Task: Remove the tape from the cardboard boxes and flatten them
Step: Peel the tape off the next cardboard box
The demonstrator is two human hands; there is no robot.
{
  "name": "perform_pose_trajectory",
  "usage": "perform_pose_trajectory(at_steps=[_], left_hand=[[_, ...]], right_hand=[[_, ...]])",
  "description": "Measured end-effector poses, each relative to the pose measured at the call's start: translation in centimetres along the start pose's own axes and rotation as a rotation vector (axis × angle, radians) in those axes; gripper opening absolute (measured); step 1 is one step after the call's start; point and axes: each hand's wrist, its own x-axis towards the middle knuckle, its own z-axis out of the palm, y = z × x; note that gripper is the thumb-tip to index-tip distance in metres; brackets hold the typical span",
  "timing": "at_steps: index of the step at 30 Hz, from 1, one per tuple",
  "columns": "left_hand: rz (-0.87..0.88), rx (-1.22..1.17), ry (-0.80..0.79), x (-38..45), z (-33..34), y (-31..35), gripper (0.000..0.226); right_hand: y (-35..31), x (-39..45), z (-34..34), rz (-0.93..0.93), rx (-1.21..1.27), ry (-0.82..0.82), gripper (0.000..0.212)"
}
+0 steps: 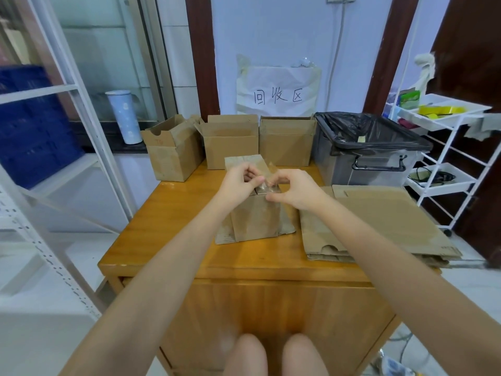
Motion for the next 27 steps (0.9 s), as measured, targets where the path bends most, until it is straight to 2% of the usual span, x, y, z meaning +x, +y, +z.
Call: perform_pose_trajectory(at_steps=[3, 5, 8, 15, 19, 27], left_hand=[[0.023, -0.018, 0.006, -0.4, 0.0, -0.2, 0.019], [0.04, -0.029, 0.006, -0.6, -0.1, -0.1, 0.017], [0.032, -0.038, 0.011, -0.7, -0.1, 0.0, 0.009], [0.058, -0.091, 0.004, -0.8, 0.2, -0.5, 0.01], [0.071, -0.154, -0.004, -0.8, 0.2, -0.1, 0.01], [0.08, -0.166, 0.011, -0.9, 0.1, -0.4, 0.01]], right_hand=[[0.6, -0.9, 1.3, -0.053, -0.033, 0.121, 0.036], [1.2, -1.6, 1.9, 0.006, -0.031, 0.188, 0.045], [1.8, -2.7, 2.4, 0.061, -0.036, 0.21, 0.042], [0.9, -2.5, 2.7, 0.157, -0.063, 0.295, 0.046], [0.7, -2.1, 2.8, 0.167, -0.118, 0.318, 0.043], [0.5, -2.5, 2.3, 0.133, -0.12, 0.256, 0.03]])
